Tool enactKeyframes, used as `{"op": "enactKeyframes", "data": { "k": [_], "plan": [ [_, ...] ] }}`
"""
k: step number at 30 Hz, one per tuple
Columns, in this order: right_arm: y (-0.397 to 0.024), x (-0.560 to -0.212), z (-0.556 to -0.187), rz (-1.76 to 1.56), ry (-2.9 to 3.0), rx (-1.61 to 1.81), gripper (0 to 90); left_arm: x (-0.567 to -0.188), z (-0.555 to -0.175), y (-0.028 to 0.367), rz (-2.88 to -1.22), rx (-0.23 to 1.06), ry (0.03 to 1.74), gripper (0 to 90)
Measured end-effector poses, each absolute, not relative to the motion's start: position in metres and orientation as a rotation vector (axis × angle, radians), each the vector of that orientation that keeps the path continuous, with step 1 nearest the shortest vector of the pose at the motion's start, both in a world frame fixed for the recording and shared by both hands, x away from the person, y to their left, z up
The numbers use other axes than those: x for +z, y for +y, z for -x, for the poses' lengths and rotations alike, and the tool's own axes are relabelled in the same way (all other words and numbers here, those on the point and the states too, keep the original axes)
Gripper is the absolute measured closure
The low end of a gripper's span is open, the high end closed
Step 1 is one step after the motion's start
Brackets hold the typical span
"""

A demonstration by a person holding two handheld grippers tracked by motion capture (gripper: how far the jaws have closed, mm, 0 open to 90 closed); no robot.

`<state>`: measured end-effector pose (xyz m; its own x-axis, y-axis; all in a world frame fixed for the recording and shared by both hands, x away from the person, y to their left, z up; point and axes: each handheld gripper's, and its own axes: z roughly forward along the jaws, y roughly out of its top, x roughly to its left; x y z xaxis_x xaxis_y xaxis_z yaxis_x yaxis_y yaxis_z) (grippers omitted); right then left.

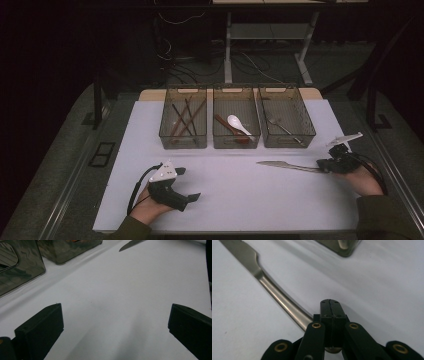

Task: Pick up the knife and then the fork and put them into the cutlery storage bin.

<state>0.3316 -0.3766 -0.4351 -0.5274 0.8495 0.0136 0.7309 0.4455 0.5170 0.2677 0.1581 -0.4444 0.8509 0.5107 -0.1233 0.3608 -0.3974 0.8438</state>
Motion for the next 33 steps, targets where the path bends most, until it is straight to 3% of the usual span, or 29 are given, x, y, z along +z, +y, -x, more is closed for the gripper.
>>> {"op": "enactKeyframes", "data": {
  "k": [27, 33],
  "plan": [
    [-0.373, -0.430, -0.294, -1.232, 2.693, 0.719, 89.2, -0.444, -0.267, 0.158, -2.025, 0.191, 0.635, 0.0],
    [-0.373, -0.414, -0.298, -1.198, 2.674, 0.805, 73.1, -0.444, -0.268, 0.158, -2.025, 0.193, 0.637, 0.0]
  ]
}}
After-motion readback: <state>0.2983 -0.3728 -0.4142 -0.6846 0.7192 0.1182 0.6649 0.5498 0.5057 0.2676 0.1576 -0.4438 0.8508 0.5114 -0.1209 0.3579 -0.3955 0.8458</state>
